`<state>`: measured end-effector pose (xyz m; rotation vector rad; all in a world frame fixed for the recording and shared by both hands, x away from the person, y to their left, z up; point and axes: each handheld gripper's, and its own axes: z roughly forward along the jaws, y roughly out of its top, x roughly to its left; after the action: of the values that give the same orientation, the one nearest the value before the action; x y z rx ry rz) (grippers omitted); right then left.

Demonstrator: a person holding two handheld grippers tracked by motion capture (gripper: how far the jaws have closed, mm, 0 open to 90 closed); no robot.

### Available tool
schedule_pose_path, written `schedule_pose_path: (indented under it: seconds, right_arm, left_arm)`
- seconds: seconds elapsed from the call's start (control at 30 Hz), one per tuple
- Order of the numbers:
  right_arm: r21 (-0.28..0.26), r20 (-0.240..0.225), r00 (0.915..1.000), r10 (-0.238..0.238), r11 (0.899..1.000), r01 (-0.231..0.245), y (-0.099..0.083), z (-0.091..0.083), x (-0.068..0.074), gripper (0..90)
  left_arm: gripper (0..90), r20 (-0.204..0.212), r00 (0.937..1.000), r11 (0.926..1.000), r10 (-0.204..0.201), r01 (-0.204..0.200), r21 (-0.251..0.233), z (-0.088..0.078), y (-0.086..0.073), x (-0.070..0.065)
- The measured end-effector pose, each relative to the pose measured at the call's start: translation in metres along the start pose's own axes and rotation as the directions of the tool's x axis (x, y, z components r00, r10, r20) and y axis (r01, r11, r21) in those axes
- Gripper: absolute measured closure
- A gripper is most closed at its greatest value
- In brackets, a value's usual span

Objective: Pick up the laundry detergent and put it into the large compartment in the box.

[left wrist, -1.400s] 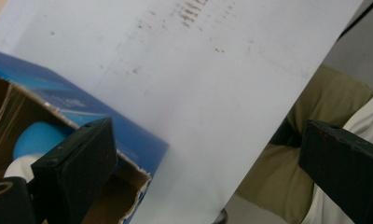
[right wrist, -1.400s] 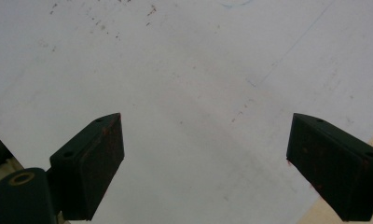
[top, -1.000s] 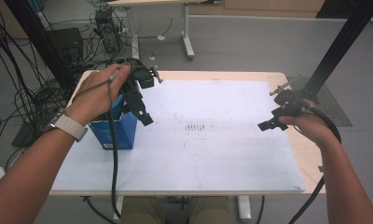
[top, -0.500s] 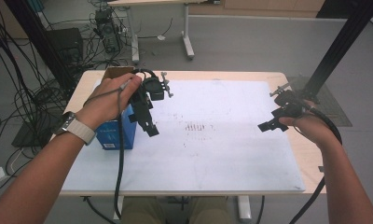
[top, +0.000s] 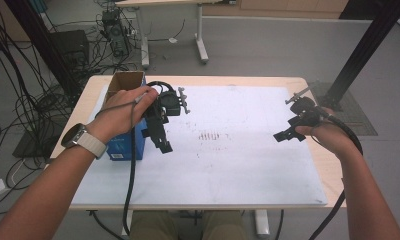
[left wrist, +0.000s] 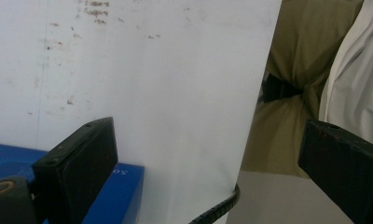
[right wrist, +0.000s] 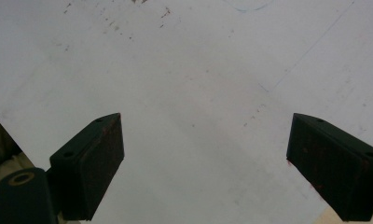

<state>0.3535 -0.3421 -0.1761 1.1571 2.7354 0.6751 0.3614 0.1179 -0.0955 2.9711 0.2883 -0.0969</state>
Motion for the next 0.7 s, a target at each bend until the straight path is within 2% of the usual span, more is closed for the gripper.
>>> schedule_pose_path:
  seconds: [0.13, 0.3, 0.7]
  right_arm:
    - [-0.004, 0.002, 1.0, 0.001, 1.0, -0.001, 0.001, 0.0, 0.001, 11.1]
    - [-0.007, 0.003, 1.0, -0.002, 1.0, 0.002, 0.001, -0.002, 0.003, 11.1]
    - [-0.002, 0.0, 1.0, 0.0, 1.0, 0.0, 0.0, 0.001, 0.003, 11.1]
  left_arm:
    - [5.1, -0.015, 0.9999, 1.0, 0.007, -0.007, 0.004, 0.006, 0.003, -0.005]
    - [5.2, -0.008, 0.9995, 0.9993, 0.031, -0.031, 0.02, 0.01, 0.007, -0.007]
    - [5.1, -0.008, 0.9995, 0.9994, 0.03, -0.03, 0.019, 0.017, 0.004, -0.007]
